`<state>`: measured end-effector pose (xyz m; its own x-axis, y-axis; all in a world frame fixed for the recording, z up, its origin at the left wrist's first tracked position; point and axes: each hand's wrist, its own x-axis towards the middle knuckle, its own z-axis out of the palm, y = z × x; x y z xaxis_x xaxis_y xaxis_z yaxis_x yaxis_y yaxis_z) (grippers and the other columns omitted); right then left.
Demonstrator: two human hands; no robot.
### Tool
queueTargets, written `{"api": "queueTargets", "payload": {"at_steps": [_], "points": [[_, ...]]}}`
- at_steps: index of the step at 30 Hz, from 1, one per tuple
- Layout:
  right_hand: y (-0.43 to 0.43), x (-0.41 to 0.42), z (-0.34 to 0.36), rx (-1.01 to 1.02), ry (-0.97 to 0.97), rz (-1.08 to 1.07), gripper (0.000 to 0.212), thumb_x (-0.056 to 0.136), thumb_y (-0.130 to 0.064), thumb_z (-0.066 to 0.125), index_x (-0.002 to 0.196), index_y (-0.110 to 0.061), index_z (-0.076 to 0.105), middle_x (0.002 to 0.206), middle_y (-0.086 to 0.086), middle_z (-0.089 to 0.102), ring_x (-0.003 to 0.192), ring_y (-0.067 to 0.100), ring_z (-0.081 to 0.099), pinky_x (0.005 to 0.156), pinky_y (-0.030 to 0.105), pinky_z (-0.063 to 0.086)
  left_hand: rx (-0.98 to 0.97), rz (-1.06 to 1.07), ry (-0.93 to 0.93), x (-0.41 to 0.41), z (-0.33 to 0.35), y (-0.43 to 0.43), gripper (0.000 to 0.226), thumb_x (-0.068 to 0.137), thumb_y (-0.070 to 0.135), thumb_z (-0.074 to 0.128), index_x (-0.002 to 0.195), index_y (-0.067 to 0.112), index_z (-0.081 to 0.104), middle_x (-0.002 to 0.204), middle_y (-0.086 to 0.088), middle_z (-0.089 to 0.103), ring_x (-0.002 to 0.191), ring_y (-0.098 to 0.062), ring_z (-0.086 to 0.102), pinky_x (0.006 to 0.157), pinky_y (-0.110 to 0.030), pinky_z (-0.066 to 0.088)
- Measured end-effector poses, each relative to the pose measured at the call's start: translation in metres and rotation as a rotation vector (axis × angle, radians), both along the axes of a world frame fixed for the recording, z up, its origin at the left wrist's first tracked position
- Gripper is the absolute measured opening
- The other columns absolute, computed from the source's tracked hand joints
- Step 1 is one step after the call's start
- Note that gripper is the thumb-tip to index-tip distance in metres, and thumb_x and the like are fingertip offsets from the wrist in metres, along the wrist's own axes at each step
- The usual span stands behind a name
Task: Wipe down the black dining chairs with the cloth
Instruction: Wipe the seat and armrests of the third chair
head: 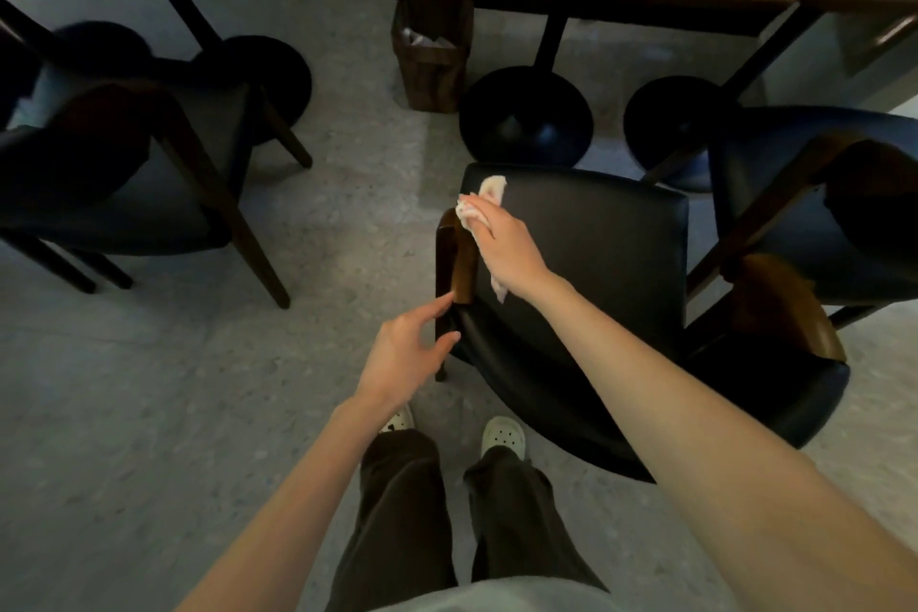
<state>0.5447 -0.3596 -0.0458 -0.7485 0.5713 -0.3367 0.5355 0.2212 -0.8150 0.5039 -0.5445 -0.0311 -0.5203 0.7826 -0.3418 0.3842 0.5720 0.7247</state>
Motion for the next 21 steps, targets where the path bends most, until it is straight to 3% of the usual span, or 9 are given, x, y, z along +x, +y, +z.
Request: {"api": "queueTargets", "payload": {"at_steps": [2, 3, 6, 11, 15, 18, 21], "points": [[0.008, -0.025, -0.019, -0.039, -0.096, 0.037, 0.041, 0.105, -0.029, 0.035, 0.146, -0.026, 0.04, 0.157, 0.003, 0.03, 0.144, 0.024, 0.027, 0.115, 0.038, 0.025, 0.005, -0.007, -0.057, -0.012, -0.001, 0.002, 0.052, 0.093, 0.022, 0.06, 0.142, 0.027, 0.044, 0.139, 0.01, 0.053, 0.127, 0.001, 0.046, 0.105, -0.014, 0.035], [0.01, -0.035, -0.03, -0.056, -0.15, 0.067, 0.042, 0.105, -0.03, 0.035, 0.146, -0.026, 0.039, 0.159, 0.003, 0.024, 0.146, 0.023, 0.02, 0.116, 0.039, 0.02, 0.002, -0.014, -0.073, -0.017, -0.002, 0.002, 0.051, 0.093, 0.023, 0.06, 0.141, 0.027, 0.045, 0.138, 0.012, 0.054, 0.127, 0.001, 0.046, 0.106, -0.018, 0.035], [0.009, -0.049, -0.057, -0.073, -0.249, 0.085, 0.043, 0.103, -0.029, 0.038, 0.146, -0.028, 0.039, 0.162, 0.003, 0.011, 0.149, 0.019, 0.005, 0.117, 0.037, 0.012, -0.015, -0.048, -0.095, -0.026, -0.008, 0.004, 0.051, 0.093, 0.026, 0.061, 0.141, 0.029, 0.046, 0.138, 0.013, 0.053, 0.127, 0.0, 0.046, 0.1, -0.015, 0.033], [0.003, -0.054, -0.061, -0.175, -0.16, -0.16, 0.042, 0.104, -0.028, 0.036, 0.145, -0.018, 0.04, 0.159, 0.004, 0.021, 0.147, 0.022, 0.017, 0.114, 0.032, 0.016, -0.031, -0.137, -0.177, -0.037, -0.019, 0.003, 0.053, 0.093, 0.024, 0.061, 0.143, 0.029, 0.043, 0.14, 0.011, 0.051, 0.128, -0.001, 0.045, 0.096, -0.008, 0.031], [-0.019, -0.029, -0.043, -0.163, -0.127, -0.047, 0.039, 0.105, -0.026, 0.035, 0.143, -0.026, 0.044, 0.162, -0.006, 0.009, 0.148, 0.016, 0.009, 0.115, 0.033, 0.011, -0.04, -0.203, -0.253, -0.053, -0.018, 0.009, 0.051, 0.093, 0.016, 0.06, 0.141, 0.025, 0.046, 0.139, 0.011, 0.052, 0.127, -0.002, 0.047, 0.095, -0.008, 0.034], [-0.043, 0.003, -0.029, -0.151, -0.087, 0.049, 0.038, 0.106, -0.028, 0.034, 0.141, -0.033, 0.045, 0.162, -0.01, -0.002, 0.148, 0.012, 0.003, 0.114, 0.033, 0.007, -0.036, -0.253, -0.285, -0.061, -0.019, 0.01, 0.048, 0.093, 0.011, 0.06, 0.139, 0.02, 0.049, 0.138, 0.008, 0.053, 0.121, 0.004, 0.046, 0.089, 0.002, 0.034], [-0.049, 0.008, -0.027, -0.174, -0.073, 0.014, 0.04, 0.106, -0.025, 0.033, 0.144, -0.031, 0.041, 0.162, -0.009, -0.006, 0.148, 0.012, 0.001, 0.115, 0.031, 0.008, -0.051, -0.264, -0.302, -0.063, -0.024, 0.009, 0.047, 0.093, 0.01, 0.059, 0.137, 0.02, 0.051, 0.137, 0.006, 0.055, 0.122, 0.004, 0.047, 0.09, 0.0, 0.036]]}}
